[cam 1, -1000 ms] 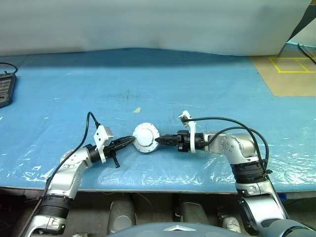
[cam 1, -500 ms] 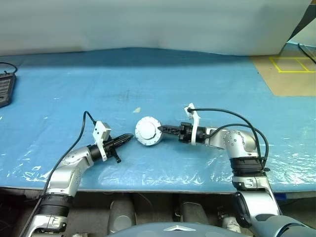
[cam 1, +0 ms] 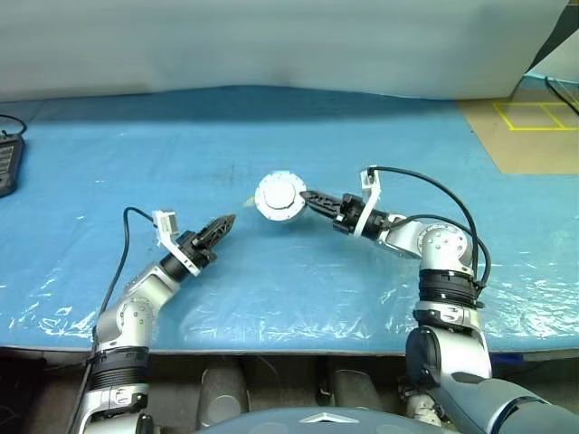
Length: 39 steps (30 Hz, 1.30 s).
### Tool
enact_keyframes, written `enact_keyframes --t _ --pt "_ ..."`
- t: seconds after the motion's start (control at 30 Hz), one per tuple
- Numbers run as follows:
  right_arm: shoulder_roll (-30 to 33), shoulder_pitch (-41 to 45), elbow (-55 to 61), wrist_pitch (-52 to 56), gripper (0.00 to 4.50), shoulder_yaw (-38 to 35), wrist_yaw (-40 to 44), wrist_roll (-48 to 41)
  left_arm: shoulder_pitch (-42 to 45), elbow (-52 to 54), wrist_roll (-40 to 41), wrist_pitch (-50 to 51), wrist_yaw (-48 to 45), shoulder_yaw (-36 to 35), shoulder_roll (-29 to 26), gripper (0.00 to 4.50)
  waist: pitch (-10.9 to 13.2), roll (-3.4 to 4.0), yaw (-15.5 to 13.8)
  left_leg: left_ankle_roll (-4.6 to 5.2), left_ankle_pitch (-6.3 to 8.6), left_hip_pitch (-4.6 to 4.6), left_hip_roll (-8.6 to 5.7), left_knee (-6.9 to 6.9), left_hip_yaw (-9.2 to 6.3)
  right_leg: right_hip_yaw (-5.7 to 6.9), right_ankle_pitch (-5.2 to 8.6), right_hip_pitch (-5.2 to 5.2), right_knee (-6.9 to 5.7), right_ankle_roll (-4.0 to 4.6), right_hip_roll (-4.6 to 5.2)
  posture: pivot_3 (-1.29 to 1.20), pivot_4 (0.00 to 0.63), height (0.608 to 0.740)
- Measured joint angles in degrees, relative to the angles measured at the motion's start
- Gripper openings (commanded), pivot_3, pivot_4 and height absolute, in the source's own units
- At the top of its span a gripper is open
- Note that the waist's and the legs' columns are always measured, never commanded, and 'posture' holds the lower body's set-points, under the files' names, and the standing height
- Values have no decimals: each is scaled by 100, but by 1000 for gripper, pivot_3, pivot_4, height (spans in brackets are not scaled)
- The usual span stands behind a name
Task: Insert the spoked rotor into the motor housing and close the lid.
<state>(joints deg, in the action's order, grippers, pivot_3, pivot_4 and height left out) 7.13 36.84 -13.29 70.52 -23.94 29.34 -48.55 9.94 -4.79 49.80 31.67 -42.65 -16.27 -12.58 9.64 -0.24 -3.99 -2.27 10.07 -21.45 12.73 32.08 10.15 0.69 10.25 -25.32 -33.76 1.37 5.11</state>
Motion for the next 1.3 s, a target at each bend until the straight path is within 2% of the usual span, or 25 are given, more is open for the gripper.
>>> enact_keyframes --t 0.2,0.37,0.53,0.9,1.3 --pt "-102 84 -8 27 1245 -163 -223 -264 18 133 970 754 473 -288 306 4439 1 0 -2 -1 0 -3 0 0 0 1 0 -1 2 0 0 0 150 740" --pt "-172 83 8 143 1245 -157 -322 -443 143 149 1939 1543 861 -457 382 4479 1 -1 1 -2 1 -3 0 0 -1 2 0 0 2 -1 -1 0 150 740" --pt "-284 83 119 275 1245 -151 -414 -676 169 161 2258 1885 1060 -430 417 4479 1 -1 -1 -3 1 -5 0 0 -1 4 0 0 4 -3 0 0 150 740" --pt "-466 -258 732 638 1245 168 -651 -1014 261 354 2442 2025 1058 -224 655 4479 1 -2 -12 -5 0 -7 -1 0 -4 6 1 0 5 -7 1 0 150 740" --pt "-425 -367 843 648 1245 416 -649 -1070 294 417 2512 1936 1062 -175 848 4479 2 -2 -9 -5 0 -8 -1 2 -5 6 1 1 5 -8 0 0 150 740"
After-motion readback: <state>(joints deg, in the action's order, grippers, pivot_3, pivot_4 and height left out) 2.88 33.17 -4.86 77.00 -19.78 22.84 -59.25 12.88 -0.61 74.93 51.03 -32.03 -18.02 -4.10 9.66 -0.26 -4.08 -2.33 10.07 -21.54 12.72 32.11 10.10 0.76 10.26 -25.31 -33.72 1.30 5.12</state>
